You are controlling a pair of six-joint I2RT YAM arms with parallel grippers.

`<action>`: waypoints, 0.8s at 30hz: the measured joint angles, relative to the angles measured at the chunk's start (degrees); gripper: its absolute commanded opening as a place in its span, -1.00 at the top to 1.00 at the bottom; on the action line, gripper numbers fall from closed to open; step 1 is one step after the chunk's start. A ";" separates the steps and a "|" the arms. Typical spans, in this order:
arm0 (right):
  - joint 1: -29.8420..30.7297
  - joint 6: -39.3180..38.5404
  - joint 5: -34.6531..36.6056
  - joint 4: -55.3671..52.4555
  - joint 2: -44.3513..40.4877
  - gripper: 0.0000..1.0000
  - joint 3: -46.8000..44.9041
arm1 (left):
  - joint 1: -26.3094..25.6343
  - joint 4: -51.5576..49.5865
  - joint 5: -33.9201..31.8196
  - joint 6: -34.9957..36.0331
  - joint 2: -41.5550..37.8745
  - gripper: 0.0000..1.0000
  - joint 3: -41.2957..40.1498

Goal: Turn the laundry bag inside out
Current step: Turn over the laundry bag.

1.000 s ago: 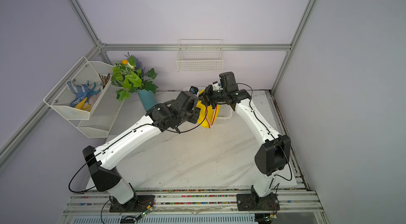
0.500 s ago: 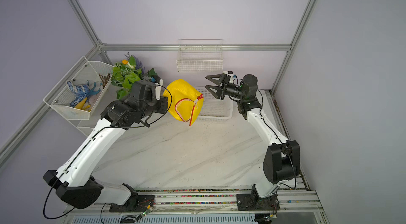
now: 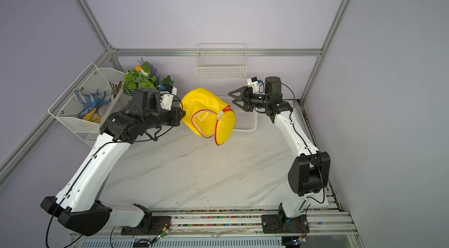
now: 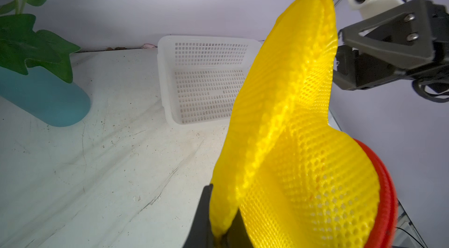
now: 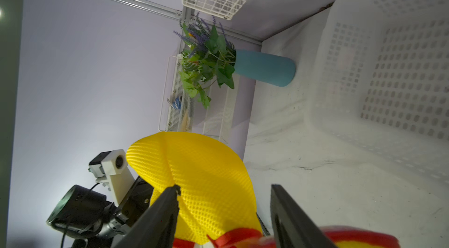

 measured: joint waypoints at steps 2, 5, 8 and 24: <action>0.61 -0.52 -1.03 0.48 0.63 -0.29 -1.16 | 0.17 -0.22 1.16 -0.02 0.15 1.00 0.00; 2.69 0.66 -3.45 4.24 0.98 -0.21 -2.82 | 0.57 -0.55 2.71 -0.15 0.28 1.00 0.00; 4.79 4.85 -6.27 12.81 0.68 -0.17 -5.49 | 1.46 -0.61 3.85 -0.24 0.28 1.00 -0.02; 8.31 26.93 -11.96 45.31 -4.46 -0.14 -16.79 | 6.88 4.63 11.39 -3.19 0.20 1.00 -6.29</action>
